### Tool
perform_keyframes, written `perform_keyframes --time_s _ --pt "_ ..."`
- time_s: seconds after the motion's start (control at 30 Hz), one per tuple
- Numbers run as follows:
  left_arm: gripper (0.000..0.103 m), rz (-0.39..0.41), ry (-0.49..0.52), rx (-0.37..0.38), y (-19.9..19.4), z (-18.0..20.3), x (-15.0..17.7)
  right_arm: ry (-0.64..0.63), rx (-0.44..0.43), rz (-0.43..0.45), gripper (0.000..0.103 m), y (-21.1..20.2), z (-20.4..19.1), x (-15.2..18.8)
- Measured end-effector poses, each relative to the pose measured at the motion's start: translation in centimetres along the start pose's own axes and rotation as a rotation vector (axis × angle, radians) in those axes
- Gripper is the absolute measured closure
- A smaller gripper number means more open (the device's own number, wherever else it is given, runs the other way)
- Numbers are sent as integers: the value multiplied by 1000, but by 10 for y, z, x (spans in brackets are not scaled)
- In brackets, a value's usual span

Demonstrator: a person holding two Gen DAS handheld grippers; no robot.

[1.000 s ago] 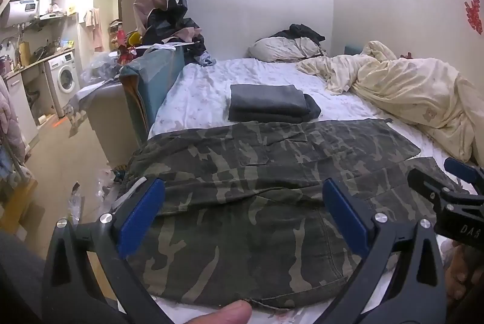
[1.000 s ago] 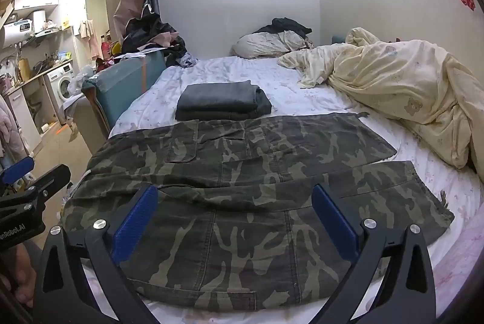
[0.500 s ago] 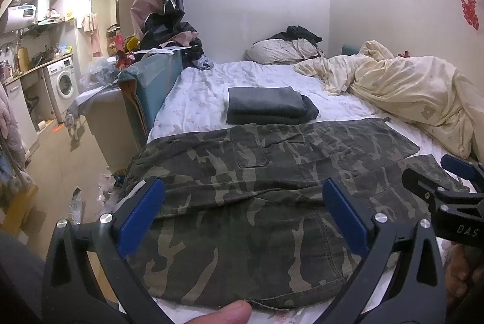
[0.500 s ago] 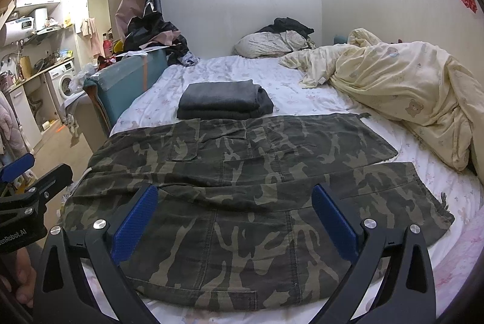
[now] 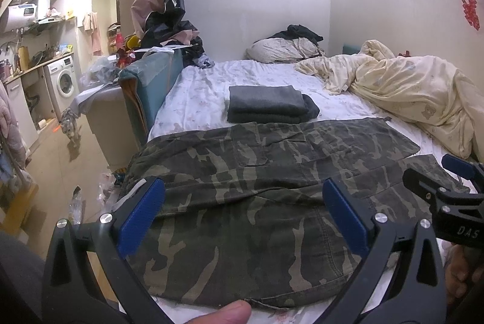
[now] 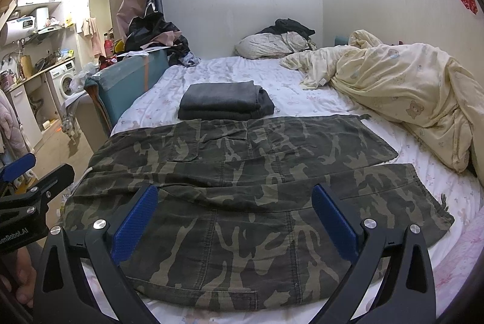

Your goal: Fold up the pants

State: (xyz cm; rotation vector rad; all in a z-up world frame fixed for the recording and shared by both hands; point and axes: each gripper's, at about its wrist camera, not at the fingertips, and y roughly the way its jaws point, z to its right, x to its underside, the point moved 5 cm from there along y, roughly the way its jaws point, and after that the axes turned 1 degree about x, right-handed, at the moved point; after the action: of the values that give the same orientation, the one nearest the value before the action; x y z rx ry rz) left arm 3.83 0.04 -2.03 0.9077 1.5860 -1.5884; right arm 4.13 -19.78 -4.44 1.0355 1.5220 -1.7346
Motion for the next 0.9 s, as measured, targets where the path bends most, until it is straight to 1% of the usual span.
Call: perform_keyframes --time_s 0.9 --pt "1 -3 -1 2 1 0 3 -6 7 5 0 1 -1 -1"
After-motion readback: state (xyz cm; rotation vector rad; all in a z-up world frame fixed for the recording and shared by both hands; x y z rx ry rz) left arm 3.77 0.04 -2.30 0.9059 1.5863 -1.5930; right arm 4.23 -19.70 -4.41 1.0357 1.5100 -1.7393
